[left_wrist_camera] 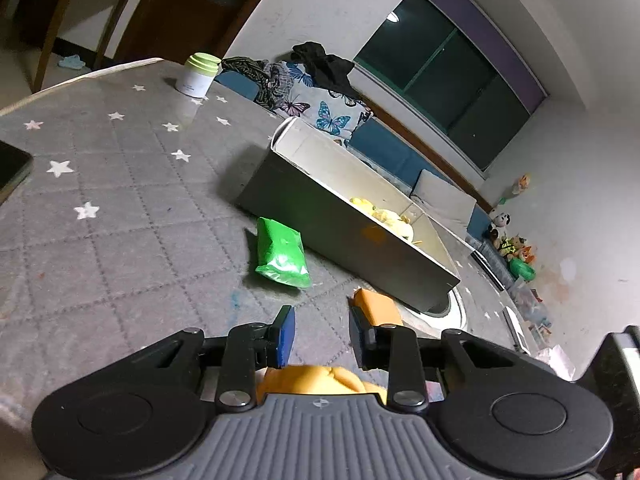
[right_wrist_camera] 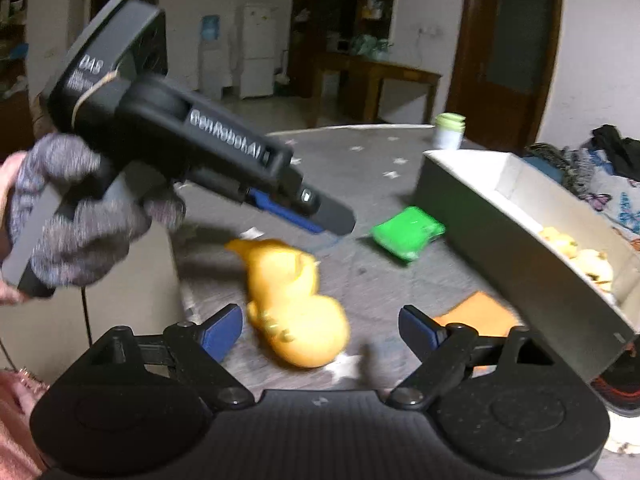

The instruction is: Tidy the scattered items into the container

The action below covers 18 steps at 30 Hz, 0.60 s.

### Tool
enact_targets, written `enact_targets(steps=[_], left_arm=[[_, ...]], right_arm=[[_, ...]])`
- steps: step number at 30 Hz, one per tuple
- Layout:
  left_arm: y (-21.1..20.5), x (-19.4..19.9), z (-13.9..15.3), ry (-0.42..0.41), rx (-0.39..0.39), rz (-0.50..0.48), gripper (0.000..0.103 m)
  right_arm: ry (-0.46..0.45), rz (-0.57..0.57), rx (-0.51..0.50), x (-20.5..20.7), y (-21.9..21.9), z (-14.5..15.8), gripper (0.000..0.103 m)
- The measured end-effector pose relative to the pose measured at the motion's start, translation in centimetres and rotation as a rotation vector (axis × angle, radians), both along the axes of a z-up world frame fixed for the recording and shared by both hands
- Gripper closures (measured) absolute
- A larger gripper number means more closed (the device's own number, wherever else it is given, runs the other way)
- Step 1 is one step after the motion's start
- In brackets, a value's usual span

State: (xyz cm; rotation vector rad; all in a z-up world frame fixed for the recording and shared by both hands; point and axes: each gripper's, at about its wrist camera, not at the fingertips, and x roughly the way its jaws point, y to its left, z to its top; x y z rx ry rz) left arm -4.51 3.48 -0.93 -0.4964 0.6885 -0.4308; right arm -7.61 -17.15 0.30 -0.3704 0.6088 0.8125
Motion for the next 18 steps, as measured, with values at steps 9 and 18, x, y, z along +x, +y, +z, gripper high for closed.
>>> enact_targets(steps=[9, 18], left_arm=[[0.8, -1.2, -0.4, 0.054, -0.009, 0.005, 0.069], [2.0, -2.0, -1.5, 0.116, -0.083, 0.054, 0.067]], right_arm=[[0.019, 0.013, -0.04, 0.7, 1.8, -1.7, 0.026], [0.031, 0.031, -0.043, 0.9, 2.4, -2.3, 0.036]])
